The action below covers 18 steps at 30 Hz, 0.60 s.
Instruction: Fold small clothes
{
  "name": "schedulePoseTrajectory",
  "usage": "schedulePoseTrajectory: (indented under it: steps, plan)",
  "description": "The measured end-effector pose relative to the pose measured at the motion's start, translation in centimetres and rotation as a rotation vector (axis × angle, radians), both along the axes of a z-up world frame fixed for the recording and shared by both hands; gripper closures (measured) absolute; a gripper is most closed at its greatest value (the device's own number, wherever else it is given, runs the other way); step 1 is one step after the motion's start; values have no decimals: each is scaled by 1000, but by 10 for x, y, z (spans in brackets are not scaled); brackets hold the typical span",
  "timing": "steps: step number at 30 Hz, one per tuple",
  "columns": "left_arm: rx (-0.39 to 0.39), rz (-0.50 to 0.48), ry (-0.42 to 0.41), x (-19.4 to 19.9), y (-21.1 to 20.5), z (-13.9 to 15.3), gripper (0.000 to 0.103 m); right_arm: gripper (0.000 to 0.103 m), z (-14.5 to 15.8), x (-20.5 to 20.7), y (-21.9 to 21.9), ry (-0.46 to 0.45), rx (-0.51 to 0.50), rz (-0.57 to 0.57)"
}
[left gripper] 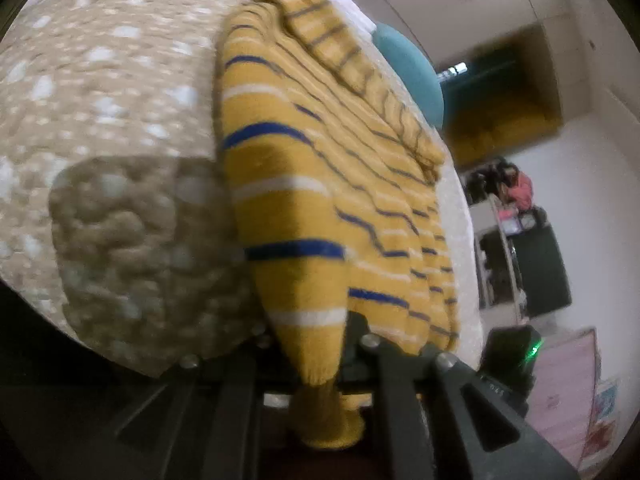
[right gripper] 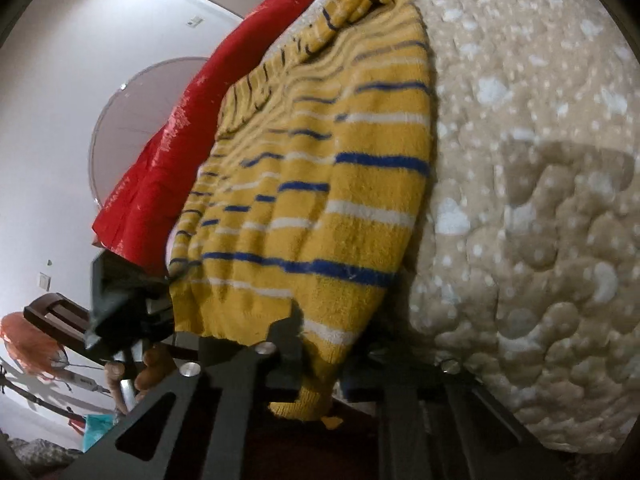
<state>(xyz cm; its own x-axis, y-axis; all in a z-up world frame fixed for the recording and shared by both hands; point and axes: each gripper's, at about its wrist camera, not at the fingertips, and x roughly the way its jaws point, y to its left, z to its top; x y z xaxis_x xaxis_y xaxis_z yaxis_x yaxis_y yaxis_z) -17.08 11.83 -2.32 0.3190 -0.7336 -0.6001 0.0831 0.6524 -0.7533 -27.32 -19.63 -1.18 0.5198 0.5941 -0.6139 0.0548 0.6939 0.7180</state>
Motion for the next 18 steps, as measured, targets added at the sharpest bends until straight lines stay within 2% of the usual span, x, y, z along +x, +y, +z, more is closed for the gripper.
schedulePoseTrajectory:
  steps: [1, 3, 7, 9, 11, 14, 16, 18]
  plan:
    - [-11, 18, -1, -1, 6, 4, 93, 91, 7, 0, 0, -17, -9, 3]
    - [-2, 33, -54, -9, 13, 23, 93, 92, 22, -4, 1, -54, -18, 16]
    - [-7, 26, -156, -38, 21, 62, 93, 94, 63, -23, 9, -146, -36, 75]
    - [-7, 18, -195, -53, 25, 73, 93, 94, 78, -40, 13, -185, -52, 107]
    - [29, 18, -208, -61, 27, 72, 93, 94, 80, -57, 18, -191, -50, 144]
    - [86, 18, -152, -61, 28, 48, 93, 94, 59, -64, 29, -119, -114, 178]
    - [89, 20, -114, -57, 31, 38, 93, 94, 49, -60, 27, -87, -108, 174]
    - [81, 16, -132, -54, 33, 40, 93, 94, 53, -55, 22, -101, -105, 164]
